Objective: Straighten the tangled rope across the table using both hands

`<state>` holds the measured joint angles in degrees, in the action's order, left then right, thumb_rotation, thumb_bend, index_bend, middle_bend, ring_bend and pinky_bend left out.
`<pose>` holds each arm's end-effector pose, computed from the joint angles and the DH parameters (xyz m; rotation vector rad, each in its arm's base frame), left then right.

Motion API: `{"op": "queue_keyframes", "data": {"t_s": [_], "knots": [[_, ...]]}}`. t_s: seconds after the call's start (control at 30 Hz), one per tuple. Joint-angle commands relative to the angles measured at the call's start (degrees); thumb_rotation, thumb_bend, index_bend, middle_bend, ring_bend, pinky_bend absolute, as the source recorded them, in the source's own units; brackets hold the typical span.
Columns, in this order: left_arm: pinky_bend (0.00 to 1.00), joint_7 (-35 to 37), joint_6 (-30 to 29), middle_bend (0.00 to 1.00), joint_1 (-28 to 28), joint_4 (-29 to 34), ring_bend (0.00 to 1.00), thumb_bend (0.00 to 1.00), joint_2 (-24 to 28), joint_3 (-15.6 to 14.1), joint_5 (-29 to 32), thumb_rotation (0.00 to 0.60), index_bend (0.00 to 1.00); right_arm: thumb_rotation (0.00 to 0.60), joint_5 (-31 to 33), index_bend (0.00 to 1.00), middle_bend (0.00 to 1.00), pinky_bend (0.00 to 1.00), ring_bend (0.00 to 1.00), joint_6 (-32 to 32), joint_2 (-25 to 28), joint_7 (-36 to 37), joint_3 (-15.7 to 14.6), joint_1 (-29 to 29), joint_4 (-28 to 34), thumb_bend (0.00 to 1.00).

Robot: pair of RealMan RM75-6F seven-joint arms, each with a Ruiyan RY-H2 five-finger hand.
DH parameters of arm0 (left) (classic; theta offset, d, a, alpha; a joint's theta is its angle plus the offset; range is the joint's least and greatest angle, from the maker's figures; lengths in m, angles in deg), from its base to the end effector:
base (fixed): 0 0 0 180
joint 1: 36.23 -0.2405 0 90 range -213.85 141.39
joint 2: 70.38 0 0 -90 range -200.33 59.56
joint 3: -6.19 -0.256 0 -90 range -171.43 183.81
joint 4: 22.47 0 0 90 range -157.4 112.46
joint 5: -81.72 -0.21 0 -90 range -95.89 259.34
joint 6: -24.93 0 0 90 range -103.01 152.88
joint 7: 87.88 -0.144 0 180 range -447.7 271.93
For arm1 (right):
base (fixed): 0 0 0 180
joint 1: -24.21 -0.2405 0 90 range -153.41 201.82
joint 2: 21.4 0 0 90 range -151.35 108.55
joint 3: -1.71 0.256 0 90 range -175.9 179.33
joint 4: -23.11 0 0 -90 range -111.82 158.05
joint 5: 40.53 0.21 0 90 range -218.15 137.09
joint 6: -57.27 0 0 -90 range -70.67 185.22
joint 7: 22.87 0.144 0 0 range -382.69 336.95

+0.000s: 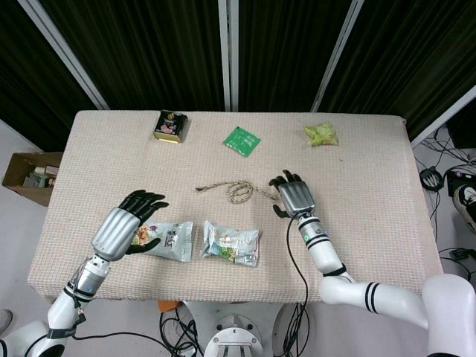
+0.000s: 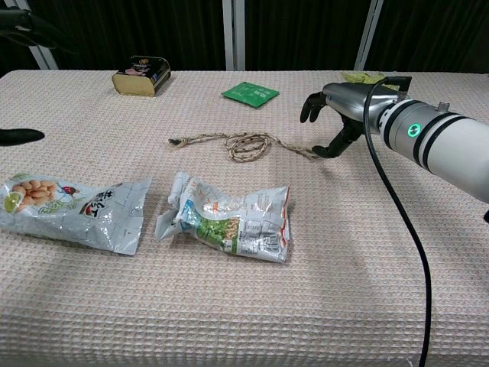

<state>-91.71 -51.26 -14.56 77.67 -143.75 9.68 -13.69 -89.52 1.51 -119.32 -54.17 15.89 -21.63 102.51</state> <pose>-0.1824 0.2376 0.0780 -1.7609 -0.8750 -1.2916 -0.1332 -0.3577 -0.0518 1.7696 -1.0287 0.8233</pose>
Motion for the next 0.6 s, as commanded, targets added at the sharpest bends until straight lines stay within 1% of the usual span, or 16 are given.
{"op": "queue_keyframes", "data": {"t_s": [0.03,0.23,0.33,0.47,0.6], "knots": [[0.15,0.0,0.1,0.18,0.1,-0.1,0.15,0.2,-0.1,0.0,0.2,0.6,0.24,0.6,0.2,0.29,0.26,0.21,0.06,0.3,0.0,0.2,0.1,-0.2,-0.2,0.33],[0.15,0.3,0.2,0.18,0.4,-0.5,0.15,0.2,-0.4,-0.1,0.6,0.6,0.24,0.6,1.2,0.3,0.26,0.21,0.06,0.3,-1.0,-0.4,0.6,-1.3,-1.4,0.35],[0.15,0.6,0.2,0.18,0.5,-0.8,0.15,0.2,-0.5,-0.2,0.7,0.6,0.24,0.6,2.8,0.31,0.26,0.21,0.06,0.4,-2.4,-1.3,1.3,-2.3,-2.9,0.35],[0.15,1.1,0.1,0.18,0.5,-1.3,0.15,0.2,-0.6,-0.3,0.9,0.6,0.24,0.6,5.4,0.33,0.27,0.21,0.06,1.7,-4.7,-1.9,2.3,-3.9,-5.8,0.35],[0.15,2.1,-0.2,0.18,0.3,-2.1,0.15,0.2,-0.6,-0.5,1.3,0.6,0.24,0.6,7.2,0.36,0.27,0.21,0.06,3.0,-8.0,-2.9,2.9,-6.0,-10.5,0.35]]}}
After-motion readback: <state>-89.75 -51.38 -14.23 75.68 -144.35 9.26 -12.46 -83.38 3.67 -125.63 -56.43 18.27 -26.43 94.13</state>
